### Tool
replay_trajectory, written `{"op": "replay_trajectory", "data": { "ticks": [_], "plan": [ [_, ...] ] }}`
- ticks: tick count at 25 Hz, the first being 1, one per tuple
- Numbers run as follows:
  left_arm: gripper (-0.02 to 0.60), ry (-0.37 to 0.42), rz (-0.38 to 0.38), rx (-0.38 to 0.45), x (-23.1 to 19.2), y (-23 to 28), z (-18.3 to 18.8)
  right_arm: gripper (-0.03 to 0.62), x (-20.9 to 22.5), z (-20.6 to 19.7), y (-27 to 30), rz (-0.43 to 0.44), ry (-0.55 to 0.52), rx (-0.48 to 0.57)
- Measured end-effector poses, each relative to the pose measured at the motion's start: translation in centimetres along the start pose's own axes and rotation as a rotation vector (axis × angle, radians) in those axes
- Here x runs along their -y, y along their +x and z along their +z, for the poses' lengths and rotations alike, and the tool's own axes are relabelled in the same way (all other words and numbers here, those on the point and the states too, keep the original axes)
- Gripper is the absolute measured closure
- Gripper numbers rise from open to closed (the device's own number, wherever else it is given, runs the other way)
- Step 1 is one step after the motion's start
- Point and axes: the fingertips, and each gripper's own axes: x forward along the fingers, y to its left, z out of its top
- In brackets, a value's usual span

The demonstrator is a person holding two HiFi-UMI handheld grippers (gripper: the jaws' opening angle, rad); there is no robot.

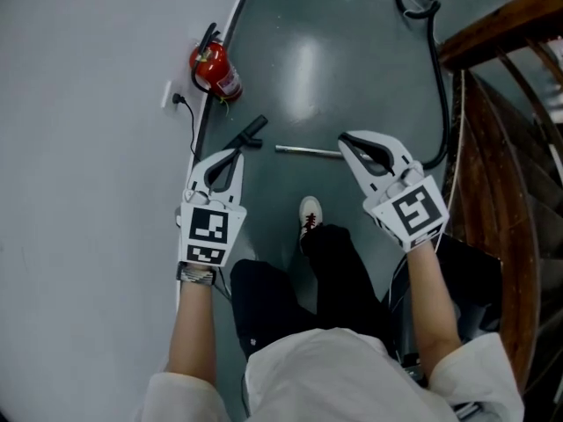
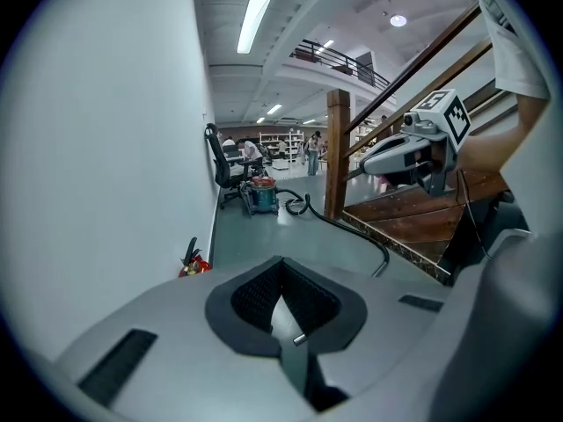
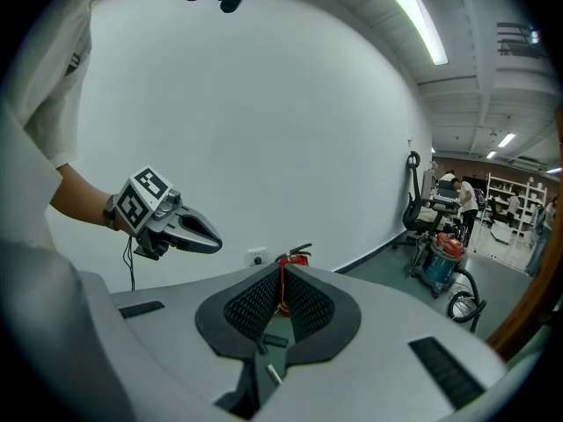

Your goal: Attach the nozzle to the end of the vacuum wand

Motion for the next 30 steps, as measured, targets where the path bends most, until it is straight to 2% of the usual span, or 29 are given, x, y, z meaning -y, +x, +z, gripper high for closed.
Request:
{"op": "replay_trajectory", "data": {
  "ticks": [12, 18, 21, 30],
  "plan": [
    [0.584, 0.004, -0.009, -0.001, -0.5, 7.2, -8.2, 0.566, 1.3, -8.8, 5.0, 0.019, -0.008, 0.005],
    [0.584, 0.009, -0.015, 0.015, -1.5, 10.9, -12.7, 0.566, 2.1, -14.7, 7.9, -0.015, -0.034, -0.037],
    [0.584, 0.021, -0.015, 0.015, -0.9, 12.1, -14.8, 0.566, 2.4, -17.1, 8.2, -0.026, -0.025, -0.016],
    [0.584, 0.041, -0.026, 0.022, -0.5, 15.4, -21.3, 0.566, 0.9, -23.9, 11.9, 0.0, -0.021, -0.002]
  ]
}}
